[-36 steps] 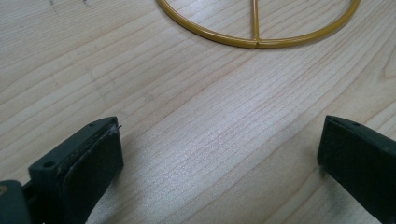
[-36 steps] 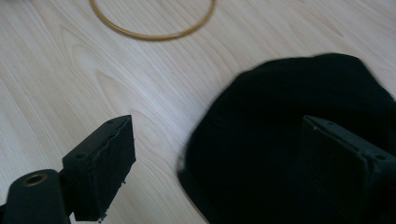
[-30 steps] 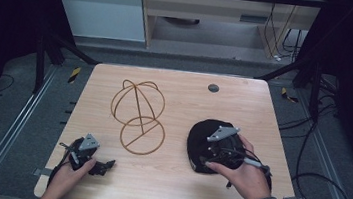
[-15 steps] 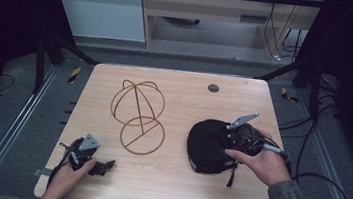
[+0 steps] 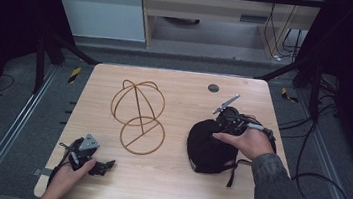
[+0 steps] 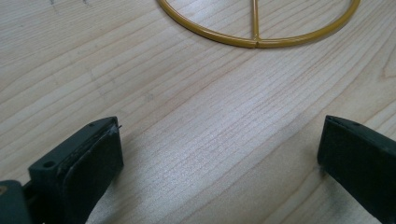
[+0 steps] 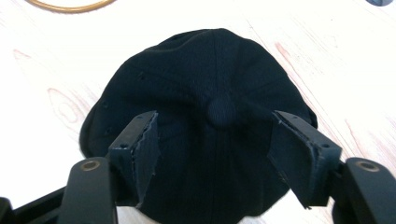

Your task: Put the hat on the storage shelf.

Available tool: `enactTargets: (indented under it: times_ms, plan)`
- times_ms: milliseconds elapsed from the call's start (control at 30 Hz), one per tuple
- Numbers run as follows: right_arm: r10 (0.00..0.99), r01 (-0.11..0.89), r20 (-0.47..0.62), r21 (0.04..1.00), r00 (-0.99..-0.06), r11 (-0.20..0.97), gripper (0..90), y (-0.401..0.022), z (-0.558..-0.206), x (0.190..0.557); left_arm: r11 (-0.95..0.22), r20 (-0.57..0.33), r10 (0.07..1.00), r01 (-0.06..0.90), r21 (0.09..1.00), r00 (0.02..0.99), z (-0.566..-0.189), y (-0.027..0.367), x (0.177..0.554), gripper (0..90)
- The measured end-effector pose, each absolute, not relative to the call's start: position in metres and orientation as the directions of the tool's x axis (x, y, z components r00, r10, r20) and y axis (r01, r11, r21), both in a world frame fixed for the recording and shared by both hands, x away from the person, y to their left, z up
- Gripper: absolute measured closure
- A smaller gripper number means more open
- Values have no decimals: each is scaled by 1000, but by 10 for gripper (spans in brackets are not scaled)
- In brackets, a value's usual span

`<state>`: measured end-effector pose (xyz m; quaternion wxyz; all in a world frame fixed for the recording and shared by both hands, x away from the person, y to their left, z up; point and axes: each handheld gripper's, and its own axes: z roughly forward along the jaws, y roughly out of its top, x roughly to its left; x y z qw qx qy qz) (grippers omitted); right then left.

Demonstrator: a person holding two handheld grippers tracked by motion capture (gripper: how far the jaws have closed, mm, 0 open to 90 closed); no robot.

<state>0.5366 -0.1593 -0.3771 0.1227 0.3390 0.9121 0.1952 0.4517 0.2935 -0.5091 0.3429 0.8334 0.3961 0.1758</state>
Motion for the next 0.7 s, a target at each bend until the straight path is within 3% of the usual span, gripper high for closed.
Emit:
enactTargets:
  times_ms: [267,333,500,700]
  plan:
    - [670,588,-75,414,-739,695,420,-156,-386,547,-447,19,782,540,713,622,-509,293,452,0]
    - [664,585,-72,411,-744,699,473,-156,-387,548,-447,19,783,540,713,622,-509,293,452,0]
    - [647,576,-51,408,-760,709,718,-158,-387,549,-447,19,782,540,713,622,-509,293,452,0]
    - [639,564,-46,423,-768,709,735,-160,-381,545,-447,19,782,540,713,622,-509,293,452,0]
